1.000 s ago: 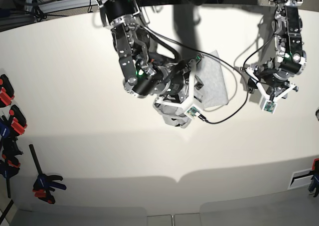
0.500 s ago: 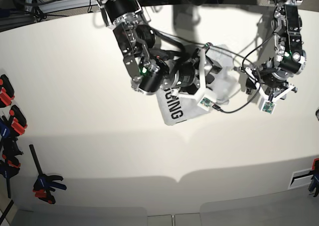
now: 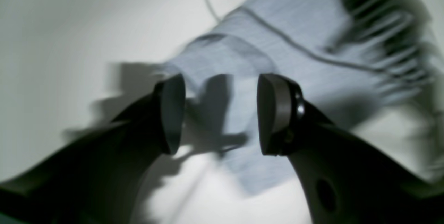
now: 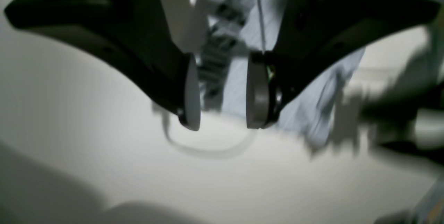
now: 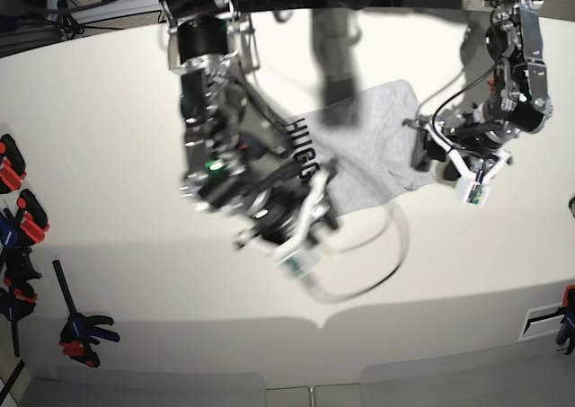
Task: Fold the T-shirt properly
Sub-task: 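Hold the shirt up with both grippers and shake it open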
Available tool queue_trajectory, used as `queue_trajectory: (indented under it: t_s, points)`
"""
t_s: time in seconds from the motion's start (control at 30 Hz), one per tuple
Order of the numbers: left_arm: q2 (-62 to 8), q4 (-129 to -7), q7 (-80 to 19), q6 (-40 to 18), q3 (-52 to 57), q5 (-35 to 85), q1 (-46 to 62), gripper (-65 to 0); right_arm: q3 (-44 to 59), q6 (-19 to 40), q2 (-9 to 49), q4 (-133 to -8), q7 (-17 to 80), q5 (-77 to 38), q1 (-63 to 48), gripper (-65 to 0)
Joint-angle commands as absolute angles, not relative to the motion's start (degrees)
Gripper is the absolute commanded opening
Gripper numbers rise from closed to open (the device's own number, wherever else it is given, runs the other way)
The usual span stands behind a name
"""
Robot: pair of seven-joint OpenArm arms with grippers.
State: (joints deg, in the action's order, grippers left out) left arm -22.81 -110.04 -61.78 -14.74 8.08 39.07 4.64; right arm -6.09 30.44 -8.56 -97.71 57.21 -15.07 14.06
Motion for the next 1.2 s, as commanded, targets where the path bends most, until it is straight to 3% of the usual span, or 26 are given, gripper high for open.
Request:
queue_trajectory:
  t_s: [0.0,0.13,0.23,0.43,0.6,0.73,0.8,1.0,1.17]
  points:
    - [-21.0,-111.1,-61.0,-16.8,8.2,43.4,4.3,-34.0,-4.9,31.0,-9.0,-97.2,55.9,-16.1,15.7,-44.0]
    - [-11.5,-111.1,-61.8,-27.1,8.2,53.3,8.7,-34.0,-1.6,31.4,-9.0,-87.6,54.0,-16.6,16.5,-44.0]
    - [-6.7,-111.1,-60.3,-31.2,8.2,52.2,12.1,-34.0,-1.5,32.9,-9.0,-79.7,49.8,-16.4,17.7,-44.0]
    - [-4.9,-109.3,-53.1,-31.3,8.2,43.4,16.4,-34.0,-1.6,34.6,-9.0,-66.0,46.4,-15.4,22.8,-44.0]
    - [-4.8,-100.1,-50.8,-31.3,8.2,40.4,17.0,-34.0,-1.6,34.6,-9.0,-60.0,46.6,-11.7,24.8,-44.0]
    - [-5.0,-92.4,-49.9,-31.3,8.2,34.6,15.4,-34.1,-1.6,35.1,-7.7,-59.8,48.6,-12.2,23.3,-44.0]
    - [-6.0,-91.7,-50.5,-30.2,9.2,31.3,14.9,-34.1,-1.6,38.7,-5.9,-59.9,49.1,-15.6,22.0,-44.0]
    - [-10.4,-93.6,-49.3,-28.7,17.2,31.2,14.7,-34.1,-1.6,40.0,-1.0,-63.9,54.5,-26.8,16.8,-44.0]
    - [-12.5,-93.6,-49.4,-28.7,19.5,35.0,13.2,-34.1,-1.6,40.0,-1.5,-69.2,61.3,-33.6,11.8,-44.0]
